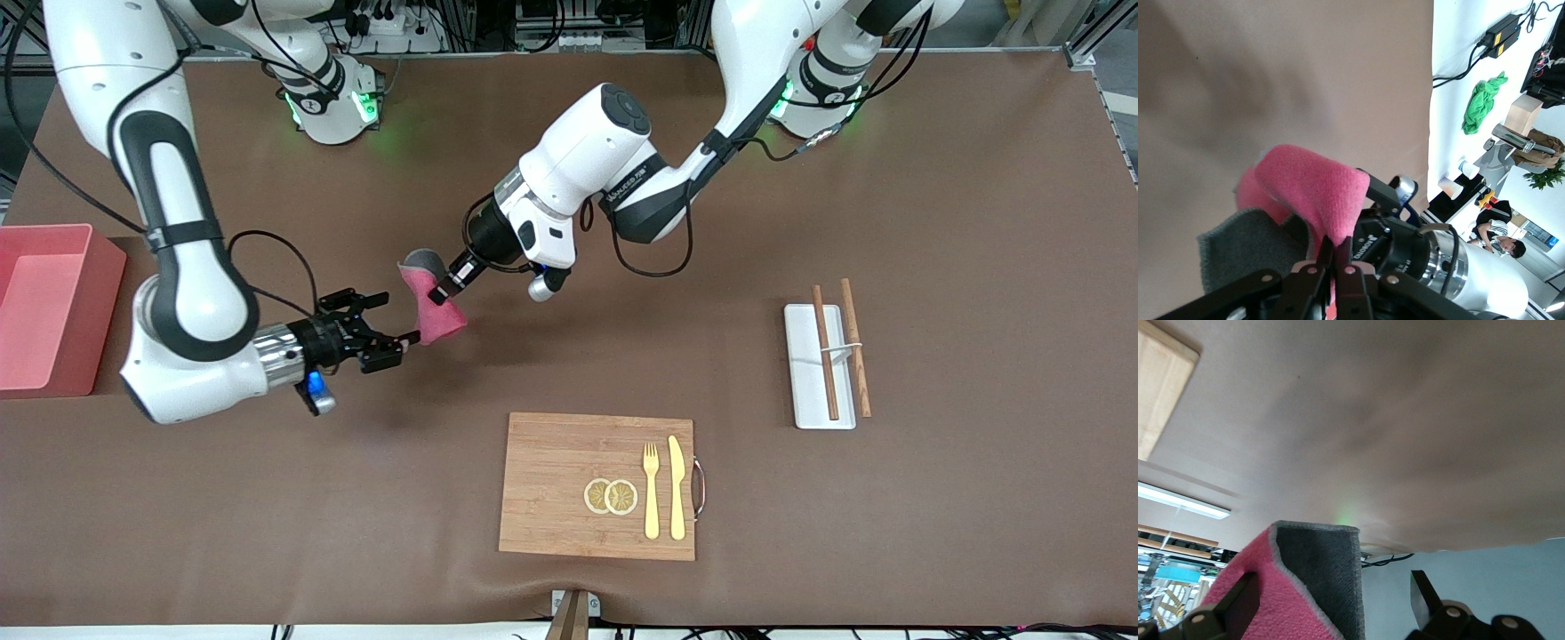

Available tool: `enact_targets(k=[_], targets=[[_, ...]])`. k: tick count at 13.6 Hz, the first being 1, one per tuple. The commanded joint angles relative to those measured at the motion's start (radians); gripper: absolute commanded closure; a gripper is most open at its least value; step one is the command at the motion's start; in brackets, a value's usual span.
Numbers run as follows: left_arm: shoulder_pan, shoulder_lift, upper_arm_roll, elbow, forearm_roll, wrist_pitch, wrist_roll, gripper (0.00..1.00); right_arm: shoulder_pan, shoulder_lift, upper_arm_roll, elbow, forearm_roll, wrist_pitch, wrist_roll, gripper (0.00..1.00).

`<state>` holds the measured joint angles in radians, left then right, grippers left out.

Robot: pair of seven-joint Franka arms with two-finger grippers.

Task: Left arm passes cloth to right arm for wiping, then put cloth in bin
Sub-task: 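Grasp the cloth with the right gripper beside the left gripper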

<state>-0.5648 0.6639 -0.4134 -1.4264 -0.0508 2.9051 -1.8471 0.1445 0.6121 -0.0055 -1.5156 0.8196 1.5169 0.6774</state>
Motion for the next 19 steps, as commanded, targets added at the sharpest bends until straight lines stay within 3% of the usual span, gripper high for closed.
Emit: enact_targets(k=[1, 6, 13, 19], targets=[[-0.015, 0.016, 0.01, 0.027, -0.015, 0.016, 0.003, 1.0, 0.014, 0.009, -0.007, 0.005, 0.022, 0.011, 0.019, 0.0], [-0.014, 0.016, 0.01, 0.029, -0.015, 0.016, 0.008, 1.0, 0.017, 0.009, -0.007, 0.008, 0.075, 0.068, 0.021, 0.0], [-0.012, 0.014, 0.01, 0.044, -0.014, 0.017, 0.014, 1.0, 0.001, 0.008, -0.008, 0.044, 0.084, 0.104, 0.024, 0.0], [-0.02, 0.039, 0.021, 0.044, -0.012, 0.098, 0.077, 1.0, 0.053, 0.014, -0.007, 0.043, 0.125, 0.201, 0.063, 0.0]])
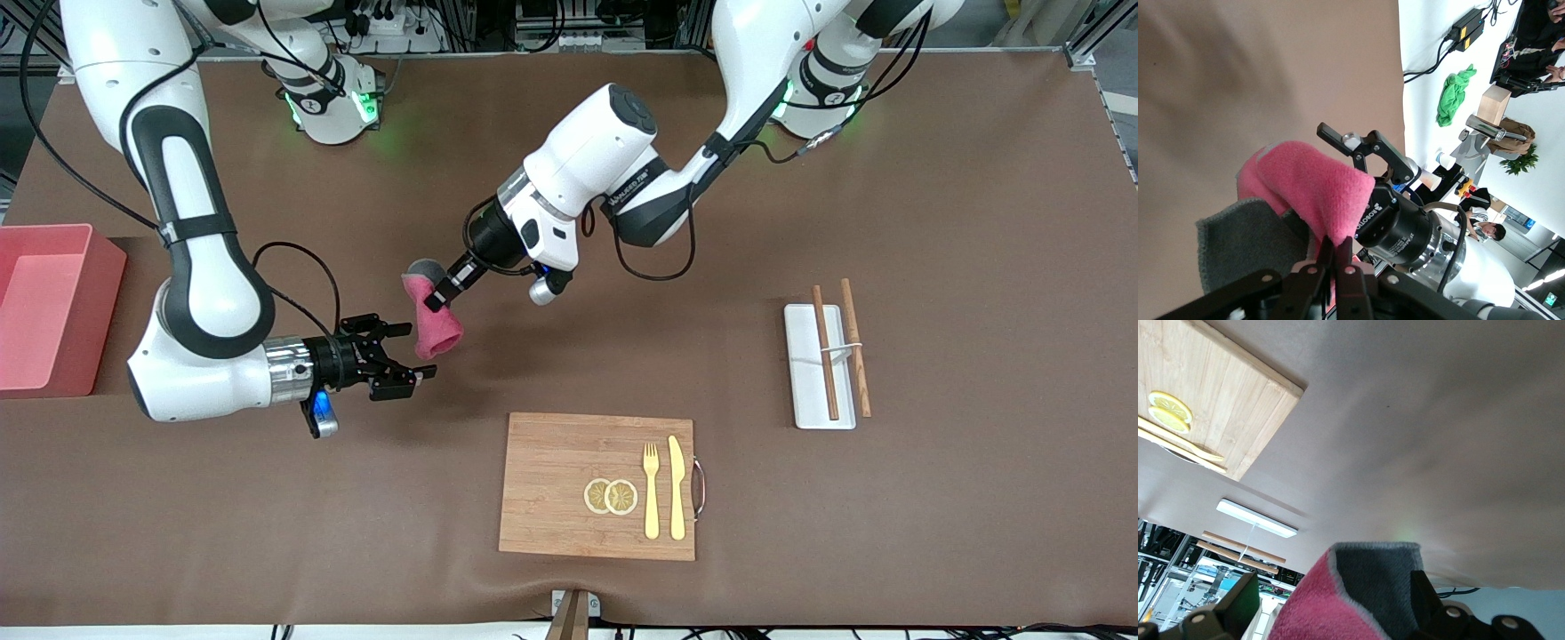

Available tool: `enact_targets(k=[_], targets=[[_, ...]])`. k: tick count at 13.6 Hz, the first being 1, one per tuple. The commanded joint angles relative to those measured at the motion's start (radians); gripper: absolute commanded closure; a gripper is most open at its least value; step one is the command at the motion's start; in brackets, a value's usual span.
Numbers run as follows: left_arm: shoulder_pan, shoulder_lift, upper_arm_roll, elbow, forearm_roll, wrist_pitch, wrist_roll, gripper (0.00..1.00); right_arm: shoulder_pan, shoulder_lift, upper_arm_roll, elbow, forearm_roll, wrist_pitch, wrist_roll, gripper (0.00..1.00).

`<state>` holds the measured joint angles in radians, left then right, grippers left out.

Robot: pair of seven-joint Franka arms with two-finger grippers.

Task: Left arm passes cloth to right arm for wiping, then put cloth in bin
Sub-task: 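Grasp the cloth with the right gripper beside the left gripper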

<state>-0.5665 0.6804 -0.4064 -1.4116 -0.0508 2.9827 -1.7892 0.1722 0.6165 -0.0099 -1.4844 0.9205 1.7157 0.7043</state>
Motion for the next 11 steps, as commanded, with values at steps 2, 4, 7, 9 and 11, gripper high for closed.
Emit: enact_targets(k=[2, 4, 7, 9, 11], targets=[[-0.018, 0.025, 0.014, 0.03, -0.012, 0.022, 0.019, 1.0, 0.032, 0.002, -0.002, 0.01, 0.023, -0.048, 0.104, 0.0], [-0.018, 0.025, 0.014, 0.03, -0.012, 0.022, 0.019, 1.0, 0.021, -0.003, -0.002, 0.013, 0.02, -0.079, 0.101, 0.53], [-0.016, 0.024, 0.014, 0.03, -0.014, 0.022, 0.019, 1.0, 0.02, -0.003, -0.002, 0.013, 0.018, -0.09, 0.092, 1.0], [-0.016, 0.024, 0.015, 0.03, -0.014, 0.022, 0.016, 1.0, 0.02, -0.003, -0.002, 0.013, 0.018, -0.09, 0.092, 1.0], [-0.012, 0.019, 0.015, 0.028, -0.012, 0.021, 0.014, 0.83, 0.018, -0.004, -0.004, 0.013, 0.017, -0.09, 0.092, 1.0]])
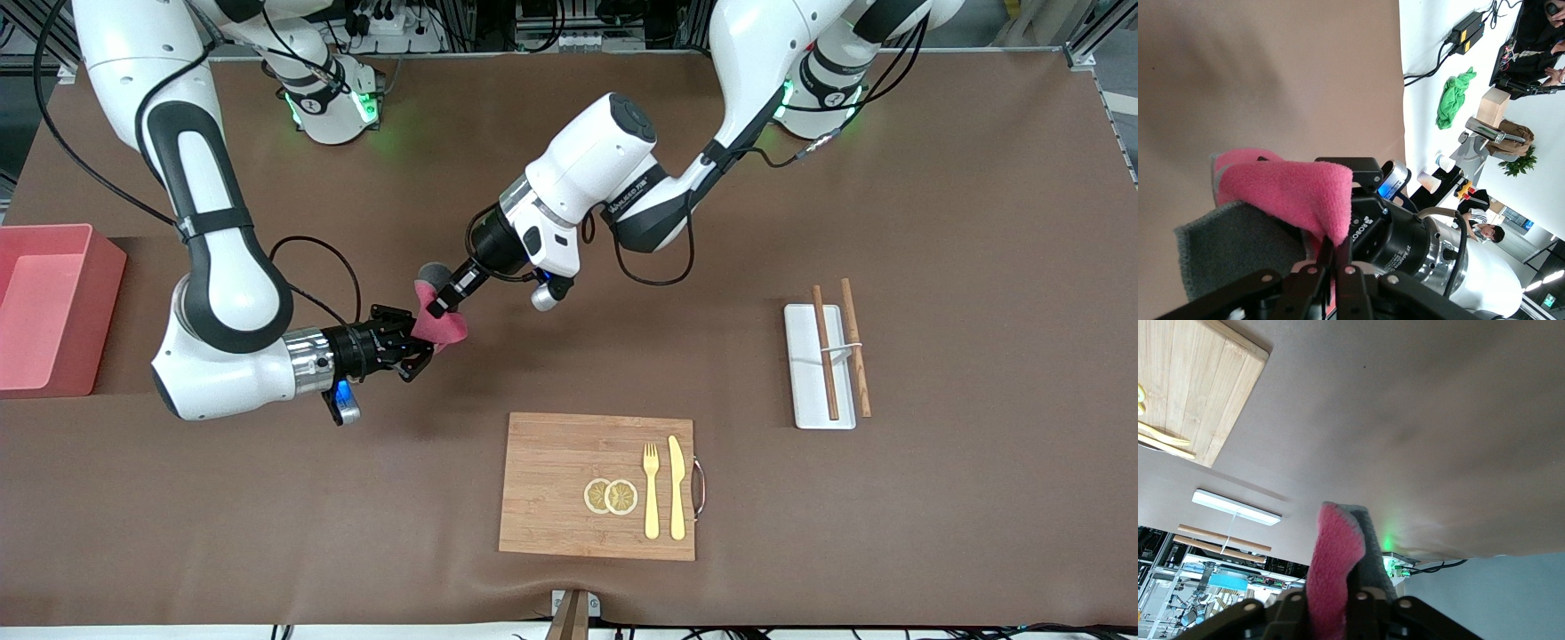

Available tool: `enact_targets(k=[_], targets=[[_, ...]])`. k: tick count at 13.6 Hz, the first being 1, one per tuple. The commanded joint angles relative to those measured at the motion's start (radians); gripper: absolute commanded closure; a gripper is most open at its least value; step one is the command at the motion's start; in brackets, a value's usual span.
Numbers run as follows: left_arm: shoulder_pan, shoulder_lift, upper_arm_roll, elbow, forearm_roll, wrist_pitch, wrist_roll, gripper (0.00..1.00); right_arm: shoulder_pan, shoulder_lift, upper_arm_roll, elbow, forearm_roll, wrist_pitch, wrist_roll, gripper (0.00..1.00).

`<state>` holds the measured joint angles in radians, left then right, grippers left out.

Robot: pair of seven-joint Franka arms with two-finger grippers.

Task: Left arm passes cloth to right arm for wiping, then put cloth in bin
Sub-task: 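Grasp the cloth with the right gripper beside the left gripper, then open the left gripper and withdraw it toward its rest pose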

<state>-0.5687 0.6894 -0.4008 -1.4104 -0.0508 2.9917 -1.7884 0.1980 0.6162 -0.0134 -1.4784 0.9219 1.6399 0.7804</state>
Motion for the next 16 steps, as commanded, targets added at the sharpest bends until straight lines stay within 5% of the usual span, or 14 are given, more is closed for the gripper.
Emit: enact_targets(k=[1, 2, 5, 7, 16], targets=[[-0.004, 0.003, 0.01, 0.027, -0.009, 0.01, 0.012, 0.53, -0.009, -0.004, 0.0, 0.007, 0.015, -0.014, 0.016, 1.0], [0.0, -0.01, 0.01, 0.024, 0.005, 0.01, 0.012, 0.01, -0.012, -0.006, 0.0, 0.007, 0.015, -0.015, 0.017, 1.0], [0.051, -0.095, 0.017, -0.008, 0.029, -0.045, 0.01, 0.0, -0.018, -0.019, -0.002, 0.007, 0.014, -0.018, 0.019, 1.0], [0.12, -0.181, 0.017, -0.013, 0.043, -0.197, 0.029, 0.0, -0.038, -0.024, -0.003, 0.007, -0.035, -0.052, 0.004, 1.0], [0.412, -0.367, 0.008, -0.007, 0.055, -0.734, 0.51, 0.0, 0.043, -0.148, 0.001, -0.055, -0.708, -0.054, -0.124, 1.0]])
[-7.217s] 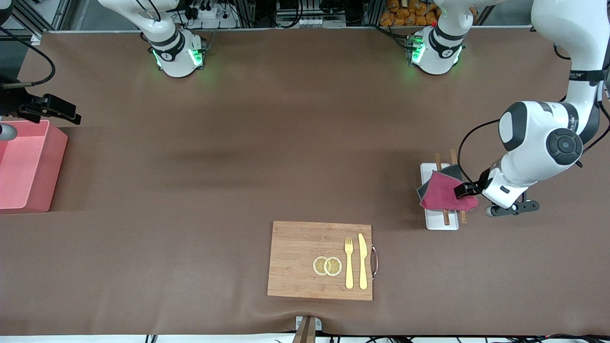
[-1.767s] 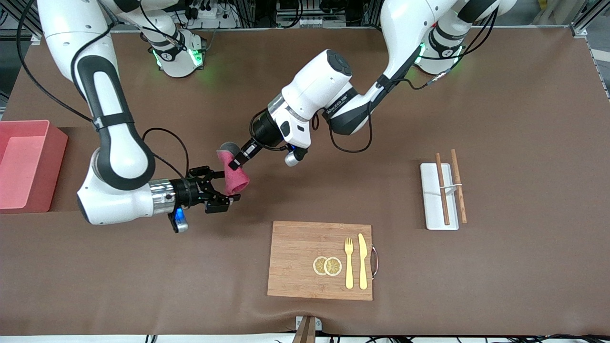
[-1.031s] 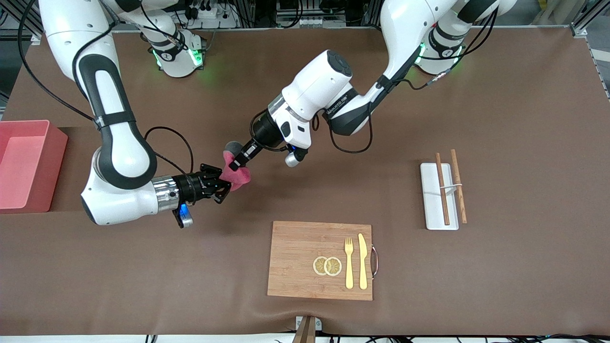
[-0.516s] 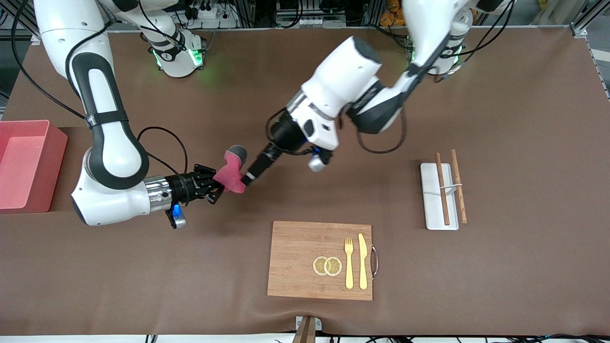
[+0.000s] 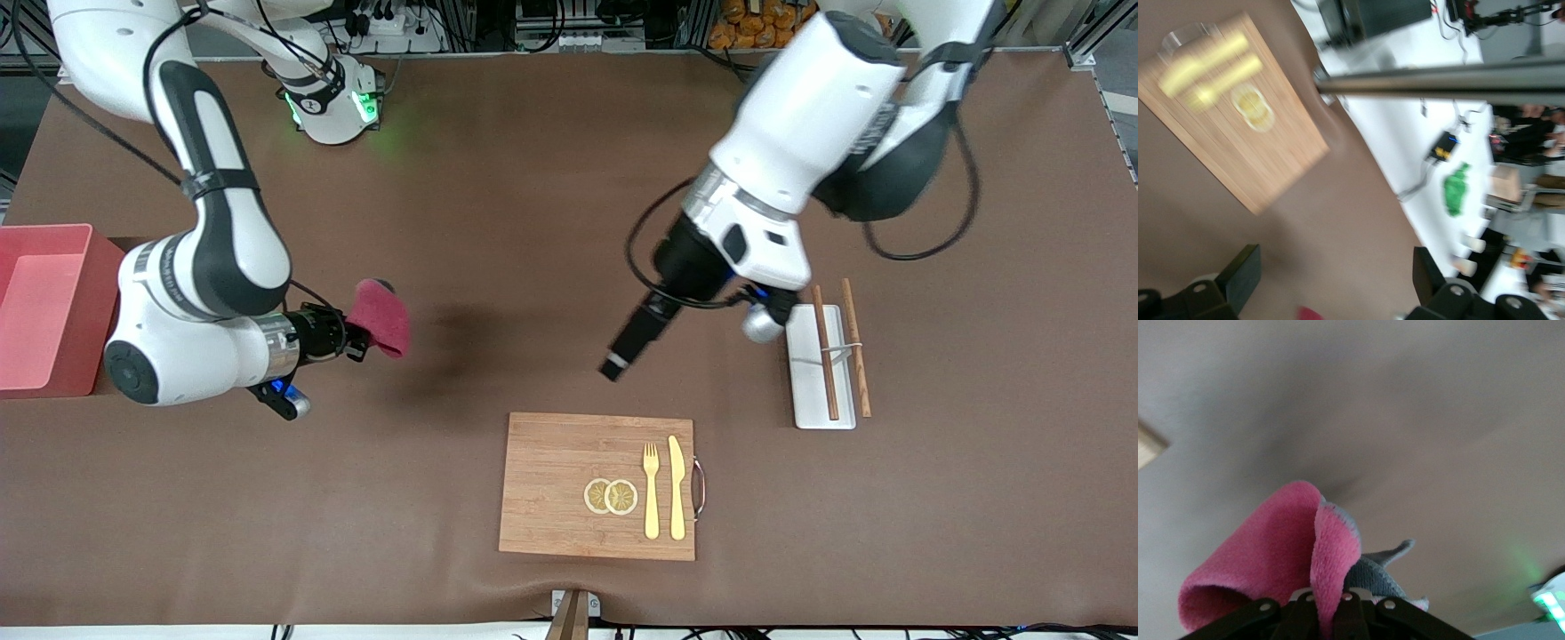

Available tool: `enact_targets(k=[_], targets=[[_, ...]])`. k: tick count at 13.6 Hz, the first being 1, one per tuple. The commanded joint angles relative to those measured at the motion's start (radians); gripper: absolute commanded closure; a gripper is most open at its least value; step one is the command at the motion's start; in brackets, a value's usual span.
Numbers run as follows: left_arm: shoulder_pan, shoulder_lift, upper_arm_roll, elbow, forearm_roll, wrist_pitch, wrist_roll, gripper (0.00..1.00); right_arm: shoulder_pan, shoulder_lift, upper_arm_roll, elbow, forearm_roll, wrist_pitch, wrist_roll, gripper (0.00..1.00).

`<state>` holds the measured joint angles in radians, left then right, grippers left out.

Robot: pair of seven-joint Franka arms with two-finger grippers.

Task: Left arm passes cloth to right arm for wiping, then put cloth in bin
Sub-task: 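Open the left gripper and withdraw it toward its rest pose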

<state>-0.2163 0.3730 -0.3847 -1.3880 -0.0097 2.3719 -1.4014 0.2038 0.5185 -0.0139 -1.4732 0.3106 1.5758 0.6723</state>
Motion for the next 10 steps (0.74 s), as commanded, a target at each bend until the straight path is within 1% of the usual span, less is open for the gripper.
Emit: enact_targets(k=[1, 2, 4, 7, 8, 10], targets=[[0.102, -0.068, -0.008, -0.029, 0.011, -0.202, 0.24, 0.0, 0.049, -0.048, 0.002, -0.073, -0.147, 0.013, -0.017, 1.0], [0.15, -0.075, -0.009, -0.029, 0.005, -0.27, 0.362, 0.0, 0.06, -0.041, 0.002, -0.087, -0.172, 0.019, -0.02, 1.0], [0.234, -0.088, -0.008, -0.029, 0.004, -0.377, 0.574, 0.0, 0.088, -0.029, 0.002, -0.127, -0.177, 0.062, -0.02, 1.0], [0.329, -0.101, -0.008, -0.028, 0.005, -0.479, 0.772, 0.0, 0.082, -0.009, 0.002, -0.193, -0.182, 0.183, -0.034, 1.0], [0.357, -0.106, -0.008, -0.028, 0.011, -0.508, 0.841, 0.0, 0.075, 0.003, 0.0, -0.202, -0.203, 0.203, -0.052, 1.0], [0.396, -0.115, 0.001, -0.028, 0.019, -0.581, 0.964, 0.0, 0.031, 0.02, -0.001, -0.213, -0.223, 0.257, -0.114, 1.0]])
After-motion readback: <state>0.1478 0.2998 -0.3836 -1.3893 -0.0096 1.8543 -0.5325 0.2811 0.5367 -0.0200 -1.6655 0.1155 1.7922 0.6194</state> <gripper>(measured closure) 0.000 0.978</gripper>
